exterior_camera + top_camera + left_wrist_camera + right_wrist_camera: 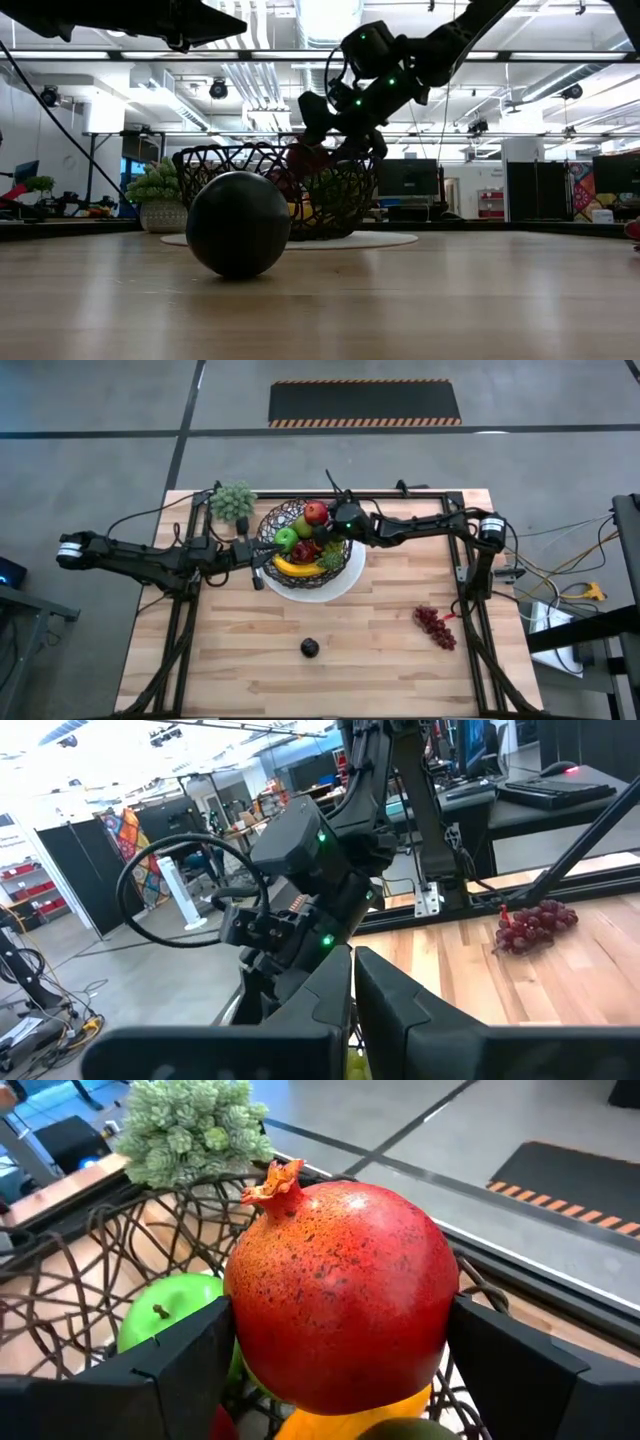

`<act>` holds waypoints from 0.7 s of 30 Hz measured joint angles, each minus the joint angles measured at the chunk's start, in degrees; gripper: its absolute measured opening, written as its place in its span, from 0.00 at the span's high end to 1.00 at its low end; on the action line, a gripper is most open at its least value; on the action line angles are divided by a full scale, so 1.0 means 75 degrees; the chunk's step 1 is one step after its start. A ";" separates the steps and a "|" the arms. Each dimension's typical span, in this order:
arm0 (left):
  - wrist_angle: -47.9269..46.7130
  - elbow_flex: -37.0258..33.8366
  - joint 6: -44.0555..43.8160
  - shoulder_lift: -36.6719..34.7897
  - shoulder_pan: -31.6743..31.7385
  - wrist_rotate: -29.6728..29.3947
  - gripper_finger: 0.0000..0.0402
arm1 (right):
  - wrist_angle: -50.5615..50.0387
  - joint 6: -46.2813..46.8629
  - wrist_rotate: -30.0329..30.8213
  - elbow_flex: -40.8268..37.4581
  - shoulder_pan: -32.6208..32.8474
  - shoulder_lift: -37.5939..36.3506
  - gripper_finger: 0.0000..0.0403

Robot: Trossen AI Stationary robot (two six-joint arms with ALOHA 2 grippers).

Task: Build produce basket
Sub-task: Put the pomegranate into the wire basket

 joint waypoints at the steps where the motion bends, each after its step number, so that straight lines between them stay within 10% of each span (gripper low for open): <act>1: 0.0005 0.0000 0.0000 0.0000 0.0000 0.0000 1.00 | -0.0080 -0.0004 0.0003 0.0003 0.0000 -0.0008 0.19; 21: 0.0032 0.0000 -0.0067 0.0000 0.0000 0.0000 1.00 | -0.0361 -0.0165 -0.0026 0.0044 -0.0015 -0.0002 0.15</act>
